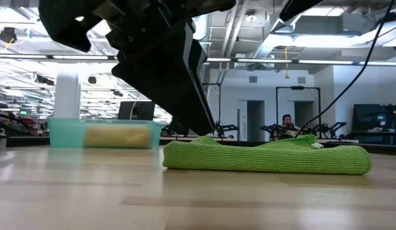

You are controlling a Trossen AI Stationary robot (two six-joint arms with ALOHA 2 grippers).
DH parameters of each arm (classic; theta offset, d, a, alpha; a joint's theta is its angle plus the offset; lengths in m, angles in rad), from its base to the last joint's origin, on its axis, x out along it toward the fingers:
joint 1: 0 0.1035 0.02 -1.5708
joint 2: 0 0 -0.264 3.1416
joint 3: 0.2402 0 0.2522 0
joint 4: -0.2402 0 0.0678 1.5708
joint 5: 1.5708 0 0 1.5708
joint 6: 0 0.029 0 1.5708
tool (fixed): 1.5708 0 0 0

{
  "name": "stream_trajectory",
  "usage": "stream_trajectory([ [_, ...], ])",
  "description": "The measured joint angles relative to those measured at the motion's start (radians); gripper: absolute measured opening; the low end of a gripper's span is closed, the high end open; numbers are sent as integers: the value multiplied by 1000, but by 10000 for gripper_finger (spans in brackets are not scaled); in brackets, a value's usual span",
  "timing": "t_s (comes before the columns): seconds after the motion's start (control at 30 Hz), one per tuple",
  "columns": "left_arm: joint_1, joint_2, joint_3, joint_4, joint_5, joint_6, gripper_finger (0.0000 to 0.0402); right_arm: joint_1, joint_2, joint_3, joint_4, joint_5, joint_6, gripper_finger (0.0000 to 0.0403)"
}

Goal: Roll microfiber towels into tight, uniform cylinder then place into a basket
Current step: Roll the green microfiber cloth

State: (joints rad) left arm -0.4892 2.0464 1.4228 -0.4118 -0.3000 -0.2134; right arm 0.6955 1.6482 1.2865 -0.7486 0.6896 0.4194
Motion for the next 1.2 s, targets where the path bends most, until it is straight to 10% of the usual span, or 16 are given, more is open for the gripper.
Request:
stream_trajectory([
  [0.43, -74, -79, 64, 153, -28, 173, 114, -29, 1, -1, -7, -92, -8, 138],
  [0.77, -217, -183, -28, -49, -547, 43, 114, -29, 10, -1, -6, -125, -8, 138],
  [1.2, -82, -467, -530, 545, -178, 84, 114, -30, 10, -1, -4, -124, -8, 138],
])
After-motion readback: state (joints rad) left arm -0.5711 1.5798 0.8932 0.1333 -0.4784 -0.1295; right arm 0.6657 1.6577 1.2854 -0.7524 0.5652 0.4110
